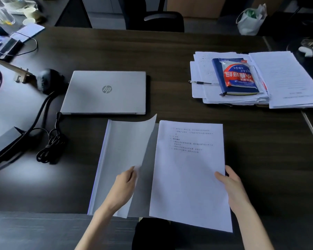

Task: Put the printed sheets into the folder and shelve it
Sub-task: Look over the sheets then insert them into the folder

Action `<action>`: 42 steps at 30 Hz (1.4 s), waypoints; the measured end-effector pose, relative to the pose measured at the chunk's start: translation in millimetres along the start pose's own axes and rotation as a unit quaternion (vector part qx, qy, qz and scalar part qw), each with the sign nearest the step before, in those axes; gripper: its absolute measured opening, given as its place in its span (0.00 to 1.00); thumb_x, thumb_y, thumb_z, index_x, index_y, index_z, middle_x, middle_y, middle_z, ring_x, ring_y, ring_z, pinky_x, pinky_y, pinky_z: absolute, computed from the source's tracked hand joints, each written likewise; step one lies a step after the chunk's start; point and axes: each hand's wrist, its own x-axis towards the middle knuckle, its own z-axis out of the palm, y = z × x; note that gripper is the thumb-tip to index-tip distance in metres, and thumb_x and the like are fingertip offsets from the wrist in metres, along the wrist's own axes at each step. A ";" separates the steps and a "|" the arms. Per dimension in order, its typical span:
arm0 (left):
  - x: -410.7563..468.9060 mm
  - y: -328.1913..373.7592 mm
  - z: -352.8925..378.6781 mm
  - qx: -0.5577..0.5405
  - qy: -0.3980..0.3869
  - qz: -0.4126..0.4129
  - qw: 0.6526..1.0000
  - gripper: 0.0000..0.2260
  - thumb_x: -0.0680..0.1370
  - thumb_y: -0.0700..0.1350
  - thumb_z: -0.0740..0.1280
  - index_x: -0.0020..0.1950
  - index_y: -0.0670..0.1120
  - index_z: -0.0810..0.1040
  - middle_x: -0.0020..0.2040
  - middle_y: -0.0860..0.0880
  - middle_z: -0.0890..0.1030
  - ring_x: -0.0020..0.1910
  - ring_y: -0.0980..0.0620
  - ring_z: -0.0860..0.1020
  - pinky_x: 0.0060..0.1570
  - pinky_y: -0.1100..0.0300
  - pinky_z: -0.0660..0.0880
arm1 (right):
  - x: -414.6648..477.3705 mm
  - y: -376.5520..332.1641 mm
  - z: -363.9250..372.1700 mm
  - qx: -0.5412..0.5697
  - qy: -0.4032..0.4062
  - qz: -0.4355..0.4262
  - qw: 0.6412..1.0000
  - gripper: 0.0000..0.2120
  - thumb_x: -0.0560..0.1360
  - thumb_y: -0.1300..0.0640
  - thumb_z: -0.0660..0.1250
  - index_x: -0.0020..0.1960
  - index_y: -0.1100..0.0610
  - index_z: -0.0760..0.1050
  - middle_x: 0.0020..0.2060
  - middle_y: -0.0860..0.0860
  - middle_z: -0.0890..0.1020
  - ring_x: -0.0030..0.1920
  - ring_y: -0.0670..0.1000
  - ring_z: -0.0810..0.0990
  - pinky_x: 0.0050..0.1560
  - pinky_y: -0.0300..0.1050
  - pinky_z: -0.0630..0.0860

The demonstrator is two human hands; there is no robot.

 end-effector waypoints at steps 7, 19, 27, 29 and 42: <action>-18.3 8.6 -10.7 -0.090 0.052 0.013 0.995 0.18 0.80 0.43 0.54 0.38 0.64 0.71 0.28 0.63 0.72 0.28 0.67 0.71 0.31 0.77 0.65 | 16.2 2.6 45.2 -0.037 -0.016 -0.021 0.999 0.10 0.76 0.65 0.61 0.50 0.51 0.75 0.45 0.52 0.82 0.45 0.54 0.82 0.41 0.48 0.78; -15.2 29.6 -3.8 -0.119 0.030 0.044 0.991 0.20 0.80 0.38 0.54 0.42 0.63 0.72 0.35 0.74 0.77 0.41 0.81 0.71 0.40 0.83 0.64 | 8.9 2.1 108.8 -0.100 -0.051 -0.074 0.991 0.14 0.75 0.64 0.59 0.43 0.46 0.73 0.42 0.47 0.83 0.42 0.51 0.82 0.38 0.43 0.78; -9.0 28.8 4.6 -0.103 0.006 0.038 0.994 0.20 0.80 0.40 0.53 0.43 0.64 0.72 0.36 0.75 0.77 0.41 0.79 0.72 0.40 0.82 0.65 | 11.2 -1.1 127.6 -0.105 -0.067 -0.083 0.989 0.11 0.75 0.64 0.58 0.47 0.49 0.73 0.44 0.48 0.82 0.39 0.47 0.80 0.33 0.34 0.72; -7.5 28.5 6.7 -0.101 0.003 0.040 0.994 0.18 0.81 0.40 0.52 0.45 0.63 0.72 0.39 0.75 0.75 0.41 0.81 0.72 0.40 0.83 0.65 | 13.4 -0.4 129.0 -0.106 -0.070 -0.081 0.989 0.11 0.76 0.64 0.59 0.46 0.48 0.73 0.44 0.47 0.82 0.41 0.47 0.81 0.34 0.35 0.73; 3.1 26.1 27.2 -0.085 -0.016 0.031 0.996 0.16 0.80 0.43 0.52 0.42 0.61 0.73 0.43 0.51 0.77 0.41 0.55 0.71 0.37 0.69 0.66 | 20.8 11.4 141.3 -0.151 -0.078 -0.079 0.982 0.11 0.77 0.63 0.59 0.57 0.54 0.72 0.54 0.51 0.80 0.52 0.49 0.80 0.49 0.42 0.78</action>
